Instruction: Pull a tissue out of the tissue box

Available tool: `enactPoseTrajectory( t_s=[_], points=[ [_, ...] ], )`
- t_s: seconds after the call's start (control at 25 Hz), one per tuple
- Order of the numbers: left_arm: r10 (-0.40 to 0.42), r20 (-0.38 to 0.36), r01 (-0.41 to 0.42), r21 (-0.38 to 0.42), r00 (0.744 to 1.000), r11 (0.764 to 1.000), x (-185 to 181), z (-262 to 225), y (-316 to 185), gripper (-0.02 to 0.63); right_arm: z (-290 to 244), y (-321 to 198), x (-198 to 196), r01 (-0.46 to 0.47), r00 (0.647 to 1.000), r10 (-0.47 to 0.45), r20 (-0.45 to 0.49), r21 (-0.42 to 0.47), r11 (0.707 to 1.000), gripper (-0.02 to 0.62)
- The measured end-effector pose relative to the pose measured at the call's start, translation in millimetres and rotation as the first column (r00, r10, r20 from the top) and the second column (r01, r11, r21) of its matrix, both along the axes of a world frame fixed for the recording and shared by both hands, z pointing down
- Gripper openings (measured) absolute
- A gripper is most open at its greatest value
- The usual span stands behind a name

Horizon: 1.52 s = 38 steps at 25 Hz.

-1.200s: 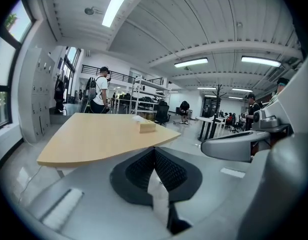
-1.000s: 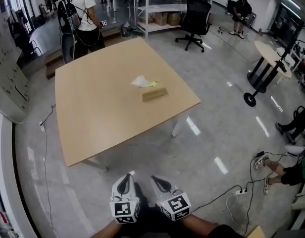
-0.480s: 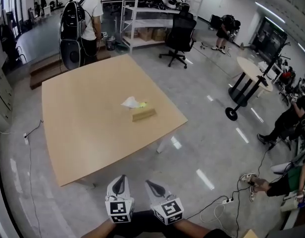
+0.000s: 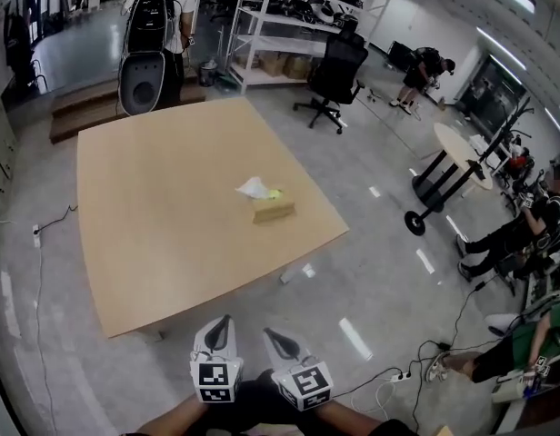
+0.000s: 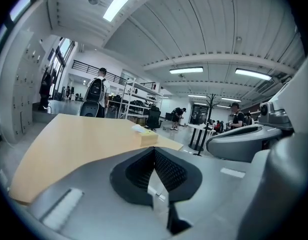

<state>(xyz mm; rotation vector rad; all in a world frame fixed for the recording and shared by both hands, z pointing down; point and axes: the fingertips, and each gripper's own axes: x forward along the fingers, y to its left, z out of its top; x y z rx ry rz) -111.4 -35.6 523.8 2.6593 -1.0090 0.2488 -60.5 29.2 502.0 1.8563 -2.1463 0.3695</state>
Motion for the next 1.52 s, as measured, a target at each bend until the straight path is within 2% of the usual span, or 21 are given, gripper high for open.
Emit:
enactPoseTrajectory(
  t_s=[0.36,0.48,0.72,0.96,1.08,1.28,1.52],
  points=[
    [-0.074,-0.022,0.074,-0.001,0.997,0.997,-24.6,3.3,-11.3,0.018,4.8,-11.5,-20.2,0.064,0.998,-0.065,-0.018,-0.025,0.998,-0.009],
    [-0.11,-0.013,0.11,-0.004,0.994,0.994,-33.9,6.5,-15.0,0.018,7.6,-17.4,-24.9,0.093,0.996,-0.094,-0.012,-0.029,0.995,-0.009],
    [-0.133,0.013,0.133,0.024,0.991,0.991,-41.5,12.1,-16.7,0.018,20.8,-21.2,-34.4,0.137,0.99,-0.136,0.021,-0.022,0.99,-0.009],
    [-0.167,0.054,0.167,0.02,0.984,0.986,-58.1,19.1,-21.5,0.018,30.4,-30.5,-46.0,0.179,0.982,-0.177,0.065,-0.026,0.984,-0.009],
    [-0.174,0.055,0.174,0.01,0.983,0.985,-47.9,9.0,-25.6,0.018,27.3,-35.8,-37.5,0.193,0.979,-0.191,0.071,-0.026,0.981,-0.009],
    [-0.174,0.059,0.174,0.006,0.983,0.985,-16.9,9.0,-36.5,0.018,31.2,-44.3,-2.6,0.177,0.98,-0.173,0.096,-0.037,0.983,-0.009],
    [-0.191,0.038,0.192,-0.037,0.981,0.981,23.0,9.5,-55.8,0.018,28.9,-66.0,39.0,0.197,0.977,-0.193,0.092,-0.037,0.98,-0.009]
  ],
)
